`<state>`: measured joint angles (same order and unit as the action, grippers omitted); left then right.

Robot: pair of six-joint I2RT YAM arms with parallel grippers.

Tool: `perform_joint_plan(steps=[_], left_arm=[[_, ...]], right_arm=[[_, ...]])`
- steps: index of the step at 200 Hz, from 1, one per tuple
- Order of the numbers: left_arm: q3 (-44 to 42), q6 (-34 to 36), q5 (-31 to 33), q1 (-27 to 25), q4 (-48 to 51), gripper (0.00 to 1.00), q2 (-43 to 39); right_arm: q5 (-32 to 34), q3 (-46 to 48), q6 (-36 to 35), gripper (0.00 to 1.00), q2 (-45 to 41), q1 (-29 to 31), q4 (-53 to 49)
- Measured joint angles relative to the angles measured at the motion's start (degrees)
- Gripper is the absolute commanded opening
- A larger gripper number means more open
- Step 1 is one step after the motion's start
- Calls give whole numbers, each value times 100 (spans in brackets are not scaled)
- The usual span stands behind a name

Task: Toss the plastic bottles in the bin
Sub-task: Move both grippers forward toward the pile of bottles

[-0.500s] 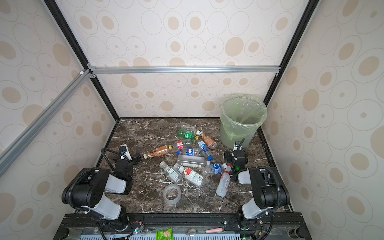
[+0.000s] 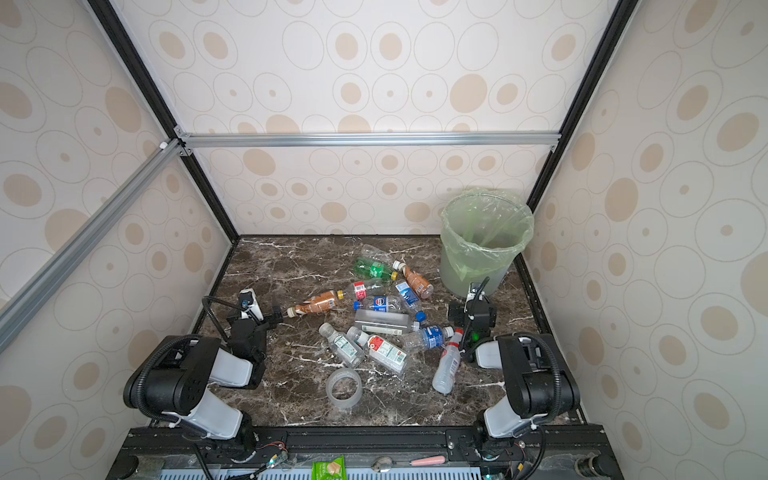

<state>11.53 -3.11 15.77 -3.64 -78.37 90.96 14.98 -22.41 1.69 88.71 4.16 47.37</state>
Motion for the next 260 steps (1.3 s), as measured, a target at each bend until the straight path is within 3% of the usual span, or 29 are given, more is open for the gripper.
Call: perform_joint_plan(steps=[102, 141, 173, 204, 243, 260], left_arm=[[-4, 98, 4, -74, -52, 99, 0], [-90, 144, 601, -315, 260, 99, -581], [214, 35, 942, -387, 1032, 99, -1668], [682, -380, 1019, -490, 2065, 99, -2439], [962, -605, 1167, -1115, 2887, 99, -2820], [1060, -636, 1139, -1523, 3187, 99, -2800]], right_arm=[[22, 0, 0, 100, 0, 0, 7], [232, 0, 48, 100, -293, 9, -109], [767, -750, 225, 100, -1113, 24, -1768], [1172, -1327, 514, 100, -1801, 22, -2544], [1534, -1327, 1349, 100, -2341, 22, -3829], [1318, -1329, 1670, 100, -2573, 20, -4489]])
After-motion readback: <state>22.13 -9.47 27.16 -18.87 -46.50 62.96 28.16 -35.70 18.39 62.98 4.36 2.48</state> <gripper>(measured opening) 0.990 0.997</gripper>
